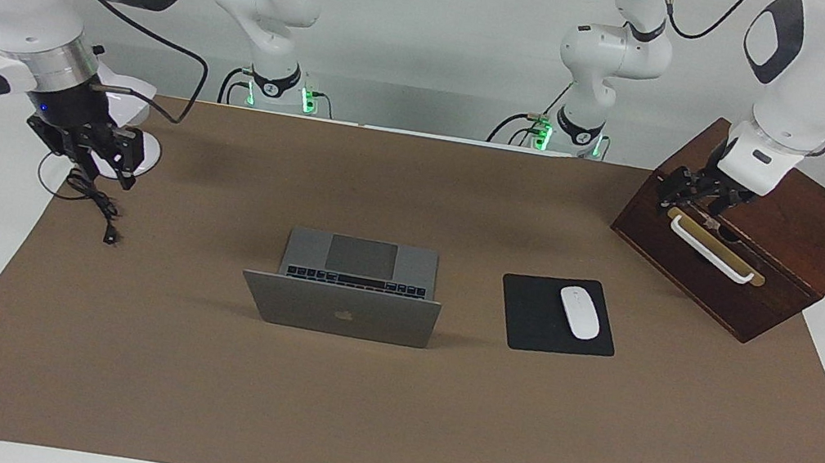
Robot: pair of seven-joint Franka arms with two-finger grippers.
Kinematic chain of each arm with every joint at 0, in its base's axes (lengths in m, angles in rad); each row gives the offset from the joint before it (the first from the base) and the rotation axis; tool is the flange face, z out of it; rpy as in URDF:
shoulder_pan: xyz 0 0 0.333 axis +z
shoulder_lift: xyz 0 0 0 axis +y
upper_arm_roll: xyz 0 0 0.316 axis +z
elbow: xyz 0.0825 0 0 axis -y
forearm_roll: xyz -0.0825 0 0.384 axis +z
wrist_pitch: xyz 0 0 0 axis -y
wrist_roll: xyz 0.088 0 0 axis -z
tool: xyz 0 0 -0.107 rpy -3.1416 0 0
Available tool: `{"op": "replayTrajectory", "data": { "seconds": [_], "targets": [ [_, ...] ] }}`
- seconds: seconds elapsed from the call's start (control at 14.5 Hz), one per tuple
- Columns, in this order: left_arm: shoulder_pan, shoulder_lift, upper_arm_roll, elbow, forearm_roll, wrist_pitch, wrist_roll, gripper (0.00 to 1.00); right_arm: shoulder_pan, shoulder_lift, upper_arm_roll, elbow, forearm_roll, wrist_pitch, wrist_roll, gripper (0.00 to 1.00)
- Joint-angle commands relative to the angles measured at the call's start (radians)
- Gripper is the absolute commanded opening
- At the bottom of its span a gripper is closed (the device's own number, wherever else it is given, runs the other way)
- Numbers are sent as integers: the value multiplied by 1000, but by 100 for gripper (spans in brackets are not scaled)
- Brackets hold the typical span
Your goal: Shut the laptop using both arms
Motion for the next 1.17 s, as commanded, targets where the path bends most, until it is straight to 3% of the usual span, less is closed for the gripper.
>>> {"op": "replayTrajectory", "data": {
  "seconds": [0.0, 0.07, 0.14, 0.28, 0.55, 0.62, 0.76, 1.1],
  "targets": [
    [-11, -8, -3, -22, 16, 24, -77, 100, 35, 48, -24, 71, -14, 5, -8, 23],
    [-11, -8, -6, -42, 16, 39, -100, 91, 47, 62, -40, 88, -14, 5, -2, 10],
    [-12, -10, -10, -50, 14, 51, -123, 74, 72, 73, -64, 100, -13, 13, 1, 0],
    [-18, -11, -36, -52, 10, 56, -206, 46, 99, 86, -90, 113, -13, 42, 1, 0],
    [-18, -49, -82, -114, 5, 56, -346, 23, 191, 151, -168, 192, -4, 65, 52, 0],
    [-18, -65, -88, -136, -4, 56, -377, 11, 210, 172, -182, 220, 0, 67, 64, 0],
    [-17, -91, -84, -188, -108, 100, -455, 0, 250, 195, -207, 245, 0, 94, 84, 0],
    [-34, -142, -89, -306, -312, 235, -774, 0, 398, 280, -311, 301, 3, 169, 127, 0]
  ]
}}
